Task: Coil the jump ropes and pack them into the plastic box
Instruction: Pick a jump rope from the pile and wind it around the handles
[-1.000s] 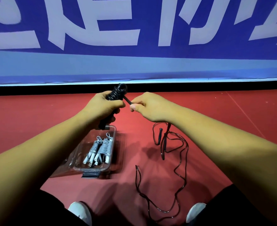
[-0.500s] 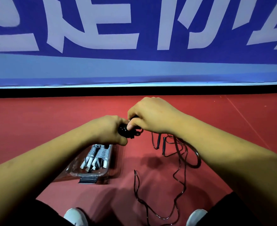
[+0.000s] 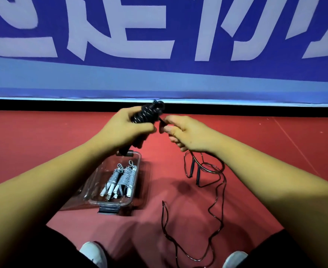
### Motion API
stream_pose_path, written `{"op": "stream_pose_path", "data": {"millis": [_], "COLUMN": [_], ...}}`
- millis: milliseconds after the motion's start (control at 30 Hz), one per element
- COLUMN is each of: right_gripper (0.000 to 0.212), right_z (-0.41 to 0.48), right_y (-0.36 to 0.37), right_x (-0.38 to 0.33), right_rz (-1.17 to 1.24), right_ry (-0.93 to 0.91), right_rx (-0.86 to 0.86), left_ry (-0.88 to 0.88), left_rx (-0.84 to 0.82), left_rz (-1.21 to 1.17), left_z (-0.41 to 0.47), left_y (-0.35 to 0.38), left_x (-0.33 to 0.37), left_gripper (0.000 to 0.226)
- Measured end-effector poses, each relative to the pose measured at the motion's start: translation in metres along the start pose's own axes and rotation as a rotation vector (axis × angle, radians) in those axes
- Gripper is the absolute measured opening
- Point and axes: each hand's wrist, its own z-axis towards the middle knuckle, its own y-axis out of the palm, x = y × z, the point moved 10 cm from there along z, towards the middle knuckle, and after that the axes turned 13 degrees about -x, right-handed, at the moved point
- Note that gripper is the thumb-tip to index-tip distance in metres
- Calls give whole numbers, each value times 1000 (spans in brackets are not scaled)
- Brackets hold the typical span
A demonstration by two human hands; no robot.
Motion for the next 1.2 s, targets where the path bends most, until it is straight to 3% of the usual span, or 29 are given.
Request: {"op": "stream_pose_path", "data": {"millis": [200, 367, 567, 633, 733, 833, 900, 1000, 1100, 1200], "right_gripper": [19, 24, 24, 23, 20, 18, 20, 23, 19, 26], "right_z": [5, 6, -5, -10, -14, -13, -12, -12, -7, -6], "right_y": [17, 24, 27, 32, 29, 14, -1, -18, -14, -12], "right_x": [-1, -11, -19, -21, -24, -32, -30, -16, -6, 2], "right_rz": [-259, -444, -576, -669, -889, -968, -887, -550, -274, -82], "right_ry": [85, 135, 142, 109, 83, 17, 6, 22, 13, 55], "right_rx": [-68, -108, -136, -164, -154, -17, 55, 68, -3, 7], "left_ry": [-221, -298, -266, -309, -407, -270, -132, -8, 28, 39], "left_rx": [159, 169, 130, 65, -235, -431, -473, -531, -527, -435], "left_rz": [-30, 17, 329, 499, 745, 1048, 1057, 790, 620, 340], "left_z": [4, 9, 19, 19, 16, 14, 12, 5, -2, -6], "left_y": [-32, -31, -22, -20, 9, 47, 58, 59, 59, 54], "left_x": [-41, -58, -53, -56, -69, -58, -44, -29, -23, -10], "left_gripper": [14, 7, 10, 13, 21, 35, 36, 29, 18, 30]}}
